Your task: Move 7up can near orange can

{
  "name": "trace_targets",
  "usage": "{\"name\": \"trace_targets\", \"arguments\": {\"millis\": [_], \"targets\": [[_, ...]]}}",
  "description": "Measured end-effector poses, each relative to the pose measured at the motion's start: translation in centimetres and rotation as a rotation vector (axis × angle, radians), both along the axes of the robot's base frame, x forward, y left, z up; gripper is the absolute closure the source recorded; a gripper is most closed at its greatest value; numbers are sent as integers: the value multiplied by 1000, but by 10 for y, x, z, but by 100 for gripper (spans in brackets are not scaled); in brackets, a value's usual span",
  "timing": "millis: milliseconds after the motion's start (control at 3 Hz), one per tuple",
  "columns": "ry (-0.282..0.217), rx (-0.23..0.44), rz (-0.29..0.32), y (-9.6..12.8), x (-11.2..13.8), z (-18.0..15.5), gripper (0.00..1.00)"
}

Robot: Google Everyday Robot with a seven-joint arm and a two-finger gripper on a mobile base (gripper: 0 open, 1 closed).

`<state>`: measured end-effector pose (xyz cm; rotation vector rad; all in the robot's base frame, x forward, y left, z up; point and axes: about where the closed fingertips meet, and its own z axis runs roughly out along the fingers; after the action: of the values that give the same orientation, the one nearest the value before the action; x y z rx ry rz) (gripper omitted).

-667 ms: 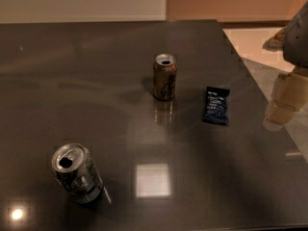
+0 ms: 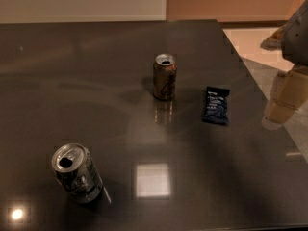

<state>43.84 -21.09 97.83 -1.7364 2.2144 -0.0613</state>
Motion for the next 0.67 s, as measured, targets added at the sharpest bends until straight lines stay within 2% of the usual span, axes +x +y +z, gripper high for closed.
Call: {"name": "trace_targets", "arguments": {"millis": [333,667], "targets": [[-1,81,57,23,3,0,0],[-12,216,150,67,1,-3,0]]}}
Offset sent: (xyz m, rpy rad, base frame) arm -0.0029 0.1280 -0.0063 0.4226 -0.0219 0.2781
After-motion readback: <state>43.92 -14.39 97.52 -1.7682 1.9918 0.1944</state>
